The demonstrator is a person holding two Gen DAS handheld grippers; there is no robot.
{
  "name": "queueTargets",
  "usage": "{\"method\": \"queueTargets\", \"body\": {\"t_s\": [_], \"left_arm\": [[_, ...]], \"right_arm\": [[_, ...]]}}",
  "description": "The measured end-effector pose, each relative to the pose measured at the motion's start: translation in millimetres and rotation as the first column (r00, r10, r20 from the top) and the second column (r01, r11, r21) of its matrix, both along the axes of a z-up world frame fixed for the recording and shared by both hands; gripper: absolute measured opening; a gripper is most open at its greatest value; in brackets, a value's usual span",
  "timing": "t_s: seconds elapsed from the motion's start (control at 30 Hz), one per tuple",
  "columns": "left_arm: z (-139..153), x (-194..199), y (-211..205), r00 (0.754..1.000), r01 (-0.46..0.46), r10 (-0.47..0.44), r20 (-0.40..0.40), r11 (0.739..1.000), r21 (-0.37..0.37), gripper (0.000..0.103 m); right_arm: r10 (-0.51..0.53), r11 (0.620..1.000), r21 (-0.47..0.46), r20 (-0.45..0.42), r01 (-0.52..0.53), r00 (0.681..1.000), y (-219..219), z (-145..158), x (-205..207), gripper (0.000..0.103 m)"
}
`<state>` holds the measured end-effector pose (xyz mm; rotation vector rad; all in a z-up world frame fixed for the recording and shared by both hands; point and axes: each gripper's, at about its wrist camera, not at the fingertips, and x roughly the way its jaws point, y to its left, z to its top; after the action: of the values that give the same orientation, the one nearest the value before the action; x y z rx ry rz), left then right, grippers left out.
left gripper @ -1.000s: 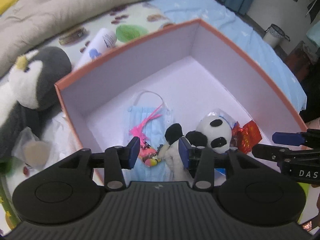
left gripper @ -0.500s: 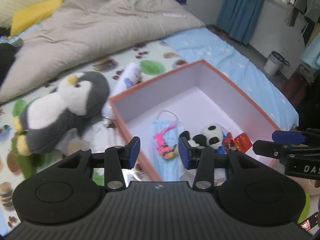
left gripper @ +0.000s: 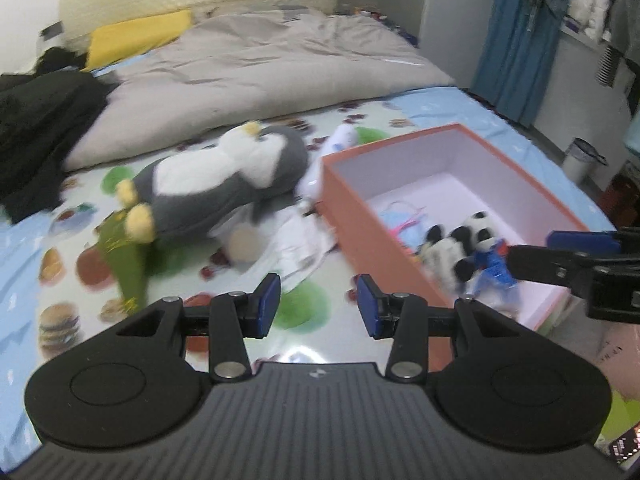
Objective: Organize soft objects
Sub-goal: 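Move both tools back toward the penguin plush and tissues on the bed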
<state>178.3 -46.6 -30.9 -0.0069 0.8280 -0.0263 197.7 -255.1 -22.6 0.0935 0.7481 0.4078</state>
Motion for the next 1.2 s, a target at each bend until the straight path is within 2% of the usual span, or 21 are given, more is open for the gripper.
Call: {"method": "queueTargets", "body": {"t_s": [0.33, 0.73, 0.9, 1.2], "left_arm": [[-46.4, -19.6, 47.9, 0.992, -0.127, 0.126, -0.031, 0.991, -0.035, 0.048], [-84.7, -26.4, 71.7, 0.975, -0.221, 0.223, 0.013, 0.972, -0.074, 0.048], [-106.2, -23.8, 81.1, 0.964, -0.264, 0.266, 0.006, 0.96, -0.095, 0.048], [-143.7, 9.4, 101.8, 0.958, -0.286, 0.286, -0.013, 0.954, -0.094, 0.048]], "right_arm": [[0.086, 0.995, -0.06, 0.06, -0.083, 0.994, 44.1, -22.5, -34.2, 0.062], [0.114, 0.989, -0.1, 0.095, -0.105, 0.989, 82.3, -62.5, -53.2, 0.062], [0.077, 0.995, -0.072, 0.076, -0.072, 0.994, 90.1, -77.8, -46.8, 0.062], [0.075, 0.993, -0.099, 0.069, -0.068, 0.995, 112.9, -100.2, -10.7, 0.062]]}}
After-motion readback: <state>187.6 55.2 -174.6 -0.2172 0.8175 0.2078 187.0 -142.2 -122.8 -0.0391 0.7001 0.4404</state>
